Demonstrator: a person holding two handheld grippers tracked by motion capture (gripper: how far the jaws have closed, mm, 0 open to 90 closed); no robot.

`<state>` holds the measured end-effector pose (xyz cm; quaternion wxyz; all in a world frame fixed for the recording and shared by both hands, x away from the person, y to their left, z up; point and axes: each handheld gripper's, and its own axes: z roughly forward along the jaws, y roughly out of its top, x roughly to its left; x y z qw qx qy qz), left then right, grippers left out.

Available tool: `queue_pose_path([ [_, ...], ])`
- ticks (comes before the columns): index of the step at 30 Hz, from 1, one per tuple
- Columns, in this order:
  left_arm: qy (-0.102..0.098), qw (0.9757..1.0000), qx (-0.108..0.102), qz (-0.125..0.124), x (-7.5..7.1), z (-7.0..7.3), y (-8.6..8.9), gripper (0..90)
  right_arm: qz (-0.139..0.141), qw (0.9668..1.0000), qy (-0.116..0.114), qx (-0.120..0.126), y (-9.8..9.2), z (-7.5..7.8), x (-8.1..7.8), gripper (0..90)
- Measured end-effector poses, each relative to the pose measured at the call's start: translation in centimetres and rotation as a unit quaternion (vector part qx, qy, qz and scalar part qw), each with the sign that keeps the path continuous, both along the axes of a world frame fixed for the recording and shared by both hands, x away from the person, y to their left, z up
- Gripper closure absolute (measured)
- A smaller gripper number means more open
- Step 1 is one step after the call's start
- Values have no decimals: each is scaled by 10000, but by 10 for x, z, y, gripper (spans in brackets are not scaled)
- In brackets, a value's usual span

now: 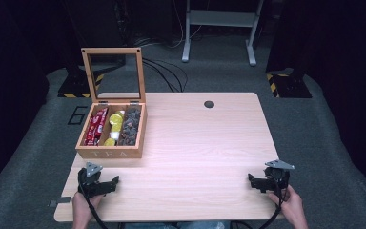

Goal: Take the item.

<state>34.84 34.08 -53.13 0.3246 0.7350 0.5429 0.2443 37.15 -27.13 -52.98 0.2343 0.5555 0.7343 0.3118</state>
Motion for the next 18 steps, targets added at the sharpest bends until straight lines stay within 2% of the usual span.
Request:
queue_pose_path([
  [9,11,10000,-5,89,0,0,-2,107,-5,10000,11,4,0,0,-2,0],
  [18,52,10000,7,1,1,1,-1,96,225,9997,-44,-16,-5,0,-4,1],
])
